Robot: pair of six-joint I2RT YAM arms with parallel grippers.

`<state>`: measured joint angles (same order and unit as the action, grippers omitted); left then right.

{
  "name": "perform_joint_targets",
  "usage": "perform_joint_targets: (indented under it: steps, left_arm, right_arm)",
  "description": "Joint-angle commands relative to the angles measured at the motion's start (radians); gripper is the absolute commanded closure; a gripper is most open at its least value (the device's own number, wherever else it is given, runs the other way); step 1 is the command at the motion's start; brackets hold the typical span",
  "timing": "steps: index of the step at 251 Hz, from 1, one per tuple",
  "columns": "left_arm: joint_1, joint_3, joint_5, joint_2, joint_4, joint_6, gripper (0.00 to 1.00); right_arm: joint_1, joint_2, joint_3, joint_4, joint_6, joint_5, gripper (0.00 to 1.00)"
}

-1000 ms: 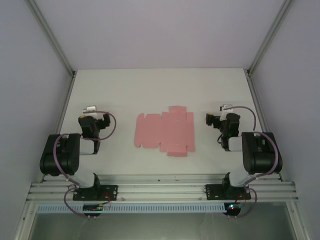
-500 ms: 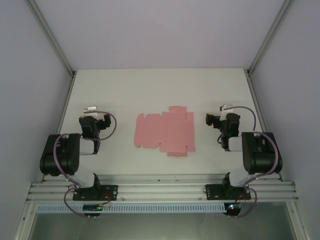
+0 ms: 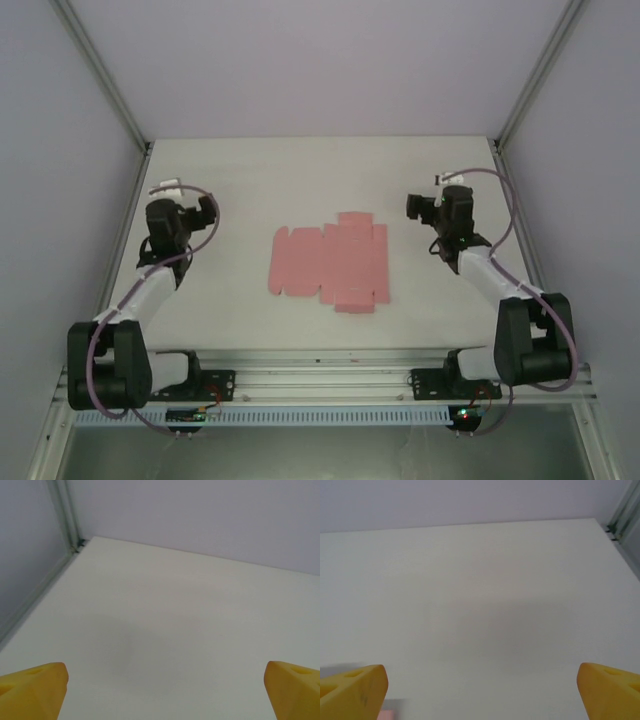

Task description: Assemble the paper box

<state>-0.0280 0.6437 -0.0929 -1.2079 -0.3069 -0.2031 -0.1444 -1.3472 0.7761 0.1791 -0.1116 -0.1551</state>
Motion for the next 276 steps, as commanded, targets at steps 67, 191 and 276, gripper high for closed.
perform_joint_targets:
  steps: [67, 191, 276]
  left_arm:
    - [-0.159, 0.185, 0.342, -0.121, 0.467, -0.297, 0.0]
    - [-0.278, 0.299, 0.616, -0.431, 0.546, -0.28, 0.0]
    - [-0.297, 0.325, 0.628, -0.485, 0.607, -0.241, 0.0]
  right_arm:
    - [-0.22, -0.165, 0.247, -0.587, -0.321, 0.153, 0.29]
    - [-0.26, -0.361, 0.171, -0.562, -0.382, 0.258, 0.52]
    - [-0.23, -0.406, 0.055, -0.462, -0.395, 0.316, 0.61]
